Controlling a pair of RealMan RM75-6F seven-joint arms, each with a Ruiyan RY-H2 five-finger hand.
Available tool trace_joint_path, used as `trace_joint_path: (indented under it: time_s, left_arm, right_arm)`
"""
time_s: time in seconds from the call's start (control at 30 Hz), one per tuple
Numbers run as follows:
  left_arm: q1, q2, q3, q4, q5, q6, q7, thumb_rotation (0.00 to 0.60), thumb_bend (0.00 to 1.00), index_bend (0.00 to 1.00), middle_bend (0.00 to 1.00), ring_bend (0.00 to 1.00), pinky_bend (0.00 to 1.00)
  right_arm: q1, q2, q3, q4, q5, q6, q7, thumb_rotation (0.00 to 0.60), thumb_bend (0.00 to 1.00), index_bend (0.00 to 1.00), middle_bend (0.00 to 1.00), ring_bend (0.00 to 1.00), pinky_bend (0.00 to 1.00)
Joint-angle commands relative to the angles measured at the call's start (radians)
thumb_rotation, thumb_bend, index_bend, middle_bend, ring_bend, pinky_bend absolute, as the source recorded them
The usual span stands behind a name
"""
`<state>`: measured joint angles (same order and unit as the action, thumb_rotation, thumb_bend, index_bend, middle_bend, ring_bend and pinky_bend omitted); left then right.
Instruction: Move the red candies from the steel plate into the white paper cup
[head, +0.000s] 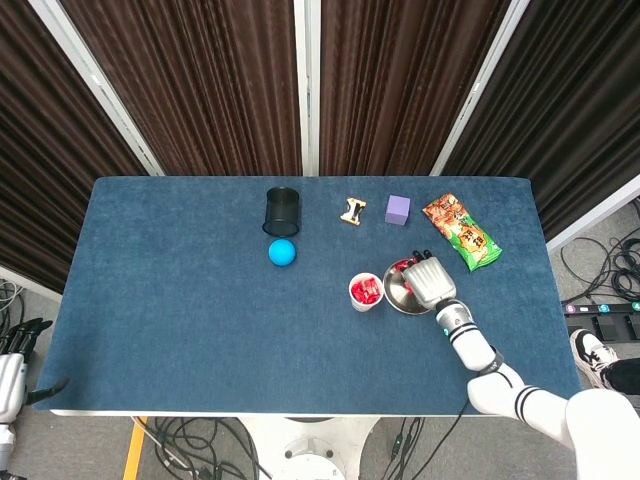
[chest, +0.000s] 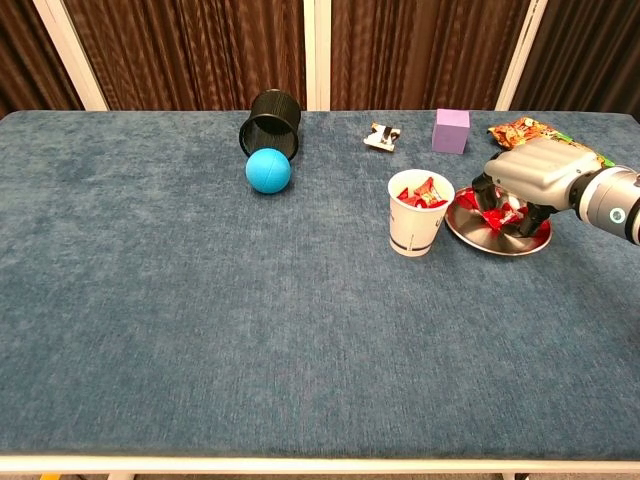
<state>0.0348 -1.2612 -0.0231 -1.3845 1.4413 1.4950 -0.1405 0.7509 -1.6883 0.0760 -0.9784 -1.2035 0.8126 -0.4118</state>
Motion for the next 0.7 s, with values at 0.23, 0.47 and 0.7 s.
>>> trace_joint_path:
  time_s: [0.23,0.47,0.7]
  left_arm:
    - [-0.002,-0.002,0.0,0.002,0.002,-0.003,-0.004,0.6,0.0,0.24,0.24,0.15,0.2]
    - [-0.002,0.007,-0.004,-0.007,0.002,0.002,0.003,0.6,0.0,0.24,0.24,0.15,0.2]
    - [0.0,0.016,-0.005,-0.025,0.005,0.013,0.016,0.6,0.0,0.24,0.24,0.15,0.2]
  right_arm:
    - [-0.013,-0.009,0.005,0.021,-0.027,0.022,0.035,0.6,0.4,0.54,0.5,0.24,0.27]
    - [-0.025,0.102,0.056,-0.155,-0.092,0.142,0.12,0.6,0.4,0.55,0.5,0.24,0.27]
    - [-0.027,0.25,0.091,-0.431,-0.155,0.212,0.152,0.6,0.39,0.55,0.5,0.23,0.27]
